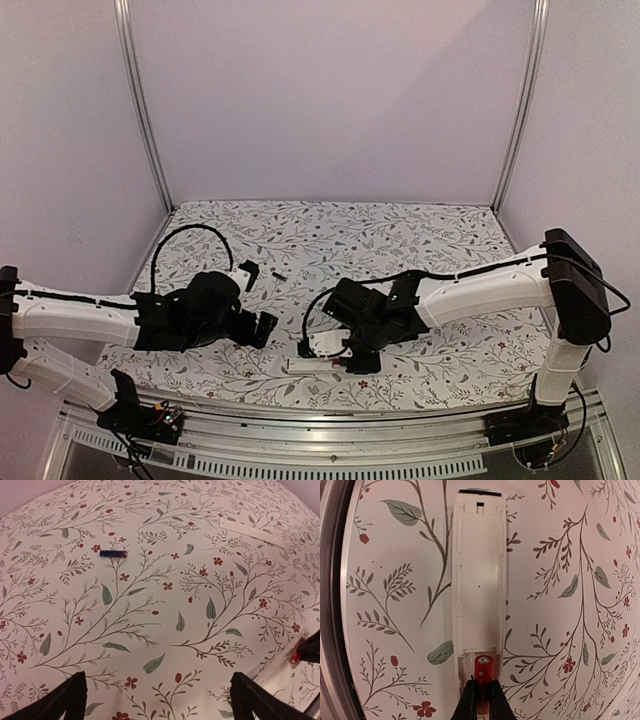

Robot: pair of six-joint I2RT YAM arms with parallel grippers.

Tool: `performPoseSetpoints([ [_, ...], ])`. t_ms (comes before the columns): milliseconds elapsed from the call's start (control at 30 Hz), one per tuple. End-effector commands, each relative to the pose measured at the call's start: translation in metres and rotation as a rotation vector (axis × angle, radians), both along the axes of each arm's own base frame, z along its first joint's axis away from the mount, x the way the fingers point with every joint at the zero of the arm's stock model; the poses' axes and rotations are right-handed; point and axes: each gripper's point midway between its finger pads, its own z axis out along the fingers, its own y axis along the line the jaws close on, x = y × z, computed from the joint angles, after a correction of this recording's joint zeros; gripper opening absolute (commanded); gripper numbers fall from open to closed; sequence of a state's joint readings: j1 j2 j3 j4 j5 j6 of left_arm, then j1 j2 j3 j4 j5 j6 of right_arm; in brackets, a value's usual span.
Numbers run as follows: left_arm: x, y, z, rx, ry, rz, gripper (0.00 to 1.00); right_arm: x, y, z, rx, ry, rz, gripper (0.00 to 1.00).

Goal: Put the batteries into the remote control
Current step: Load the battery into the battery compartment, then press the battery in the battery compartment.

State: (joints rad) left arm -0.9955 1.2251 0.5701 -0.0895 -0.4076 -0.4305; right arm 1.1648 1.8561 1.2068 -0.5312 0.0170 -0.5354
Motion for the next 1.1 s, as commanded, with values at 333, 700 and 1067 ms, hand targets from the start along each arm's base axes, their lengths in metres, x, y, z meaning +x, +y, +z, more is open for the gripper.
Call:
performPoseSetpoints([
  [333,0.0060,0.0004,0.0026,-0.005,-0.009,0.004,1.00,0.0063,-0.0018,0.0040,-0.019,-0.023,-0.011,0.14],
  [700,0.0058,0.0019,0.0014,-0.004,-0.007,0.005,1.00,0.0071,0.0014,0.0070,-0.012,-0.024,-0.006,0.16],
  [1067,0.0044,0.0064,0.0036,-0.012,-0.013,0.011,1.00,0.0050,0.0050,0.0027,-0.021,-0.013,0.030,0.23],
])
